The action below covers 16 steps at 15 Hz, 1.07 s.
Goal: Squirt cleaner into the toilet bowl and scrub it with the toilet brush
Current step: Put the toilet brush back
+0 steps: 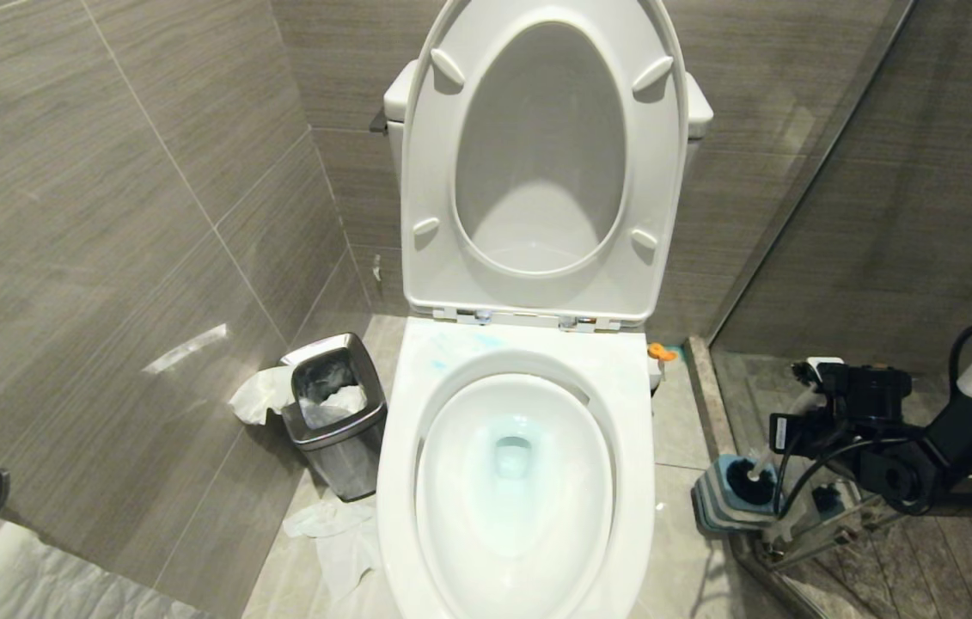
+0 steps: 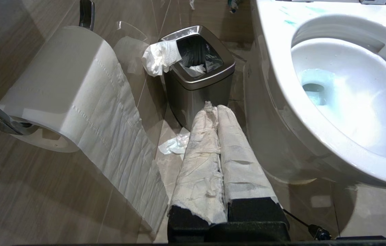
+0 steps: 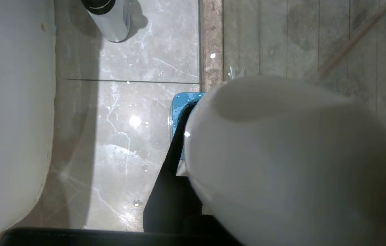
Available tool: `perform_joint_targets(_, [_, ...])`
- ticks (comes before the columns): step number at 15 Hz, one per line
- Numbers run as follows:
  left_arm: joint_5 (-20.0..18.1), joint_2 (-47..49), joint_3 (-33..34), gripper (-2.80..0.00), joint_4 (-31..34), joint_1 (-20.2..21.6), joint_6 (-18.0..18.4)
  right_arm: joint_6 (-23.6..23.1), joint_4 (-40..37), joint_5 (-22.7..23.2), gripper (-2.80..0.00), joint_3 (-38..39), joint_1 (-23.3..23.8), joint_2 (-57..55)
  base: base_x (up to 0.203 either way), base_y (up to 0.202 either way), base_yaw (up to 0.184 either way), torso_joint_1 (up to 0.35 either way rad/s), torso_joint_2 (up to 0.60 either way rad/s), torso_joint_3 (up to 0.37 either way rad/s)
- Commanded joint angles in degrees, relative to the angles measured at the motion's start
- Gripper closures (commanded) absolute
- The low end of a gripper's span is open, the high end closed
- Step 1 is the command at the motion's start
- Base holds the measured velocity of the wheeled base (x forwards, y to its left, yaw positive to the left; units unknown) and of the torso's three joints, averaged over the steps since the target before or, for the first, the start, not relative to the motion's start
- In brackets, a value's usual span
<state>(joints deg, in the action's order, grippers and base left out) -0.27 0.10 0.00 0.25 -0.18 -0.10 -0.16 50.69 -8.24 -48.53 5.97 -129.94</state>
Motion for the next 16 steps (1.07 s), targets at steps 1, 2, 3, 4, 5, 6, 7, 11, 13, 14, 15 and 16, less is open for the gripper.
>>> perform_joint_targets(1, [0.0,0.0,0.1,0.00,0.0,0.0,0.0,0.0,0.3,-0.2,-2.80,-1.1,0.0,-0.6,0.000,0.000,0.000,0.000,0.00,0.000])
perform_joint_targets(2, [0.0,0.0,0.1,0.00,0.0,0.0,0.0,-0.1,0.3,-0.2,-2.80,-1.6,0.0,-0.7,0.000,0.000,0.000,0.000,0.00,0.000])
perform_joint_targets(3, [0.0,0.0,0.1,0.00,0.0,0.0,0.0,-0.3,0.3,-0.2,-2.80,-1.6,0.0,-0.6,0.000,0.000,0.000,0.000,0.00,0.000])
perform_joint_targets(4, [0.0,0.0,0.1,0.00,0.0,0.0,0.0,-0.3,0.4,-0.2,-2.80,-1.6,0.1,-0.5,0.000,0.000,0.000,0.000,0.00,0.000])
perform_joint_targets(5, [0.0,0.0,0.2,0.00,0.0,0.0,0.0,-0.3,0.4,-0.2,-2.80,-1.6,0.1,-0.4,0.000,0.000,0.000,0.000,0.00,0.000])
perform_joint_targets(6, [0.0,0.1,0.1,0.00,0.0,0.0,0.0,-0.3,0.4,-0.2,-2.80,-1.6,0.1,-0.1,0.000,0.000,0.000,0.000,0.00,0.000])
perform_joint_targets(7, [0.0,0.0,0.1,0.00,0.0,0.0,0.0,-0.3,0.4,-0.2,-2.80,-1.4,0.1,0.2,0.000,0.000,0.000,0.000,0.00,0.000])
perform_joint_targets(11, [0.0,0.0,0.1,0.00,0.0,0.0,0.0,-0.2,0.1,0.0,-2.80,2.7,0.1,3.1,0.000,0.000,0.000,0.000,0.00,0.000])
perform_joint_targets(13, [0.0,0.1,0.1,0.00,0.0,0.0,0.0,-0.5,0.0,0.1,-2.80,6.2,0.0,5.4,0.000,0.000,0.000,0.000,0.00,0.000])
perform_joint_targets(14, [0.0,0.0,0.1,0.00,0.0,0.0,0.0,-0.6,-0.1,0.1,-2.80,8.5,0.0,7.0,0.000,0.000,0.000,0.000,0.00,0.000])
perform_joint_targets(15, [0.0,0.0,0.1,0.00,0.0,0.0,0.0,-0.7,-0.1,0.1,-2.80,10.6,0.0,8.8,0.000,0.000,0.000,0.000,0.00,0.000])
perform_joint_targets(16, [0.0,0.1,0.1,0.00,0.0,0.0,0.0,-0.7,-0.1,0.1,-2.80,13.2,0.1,11.1,0.000,0.000,0.000,0.000,0.00,0.000])
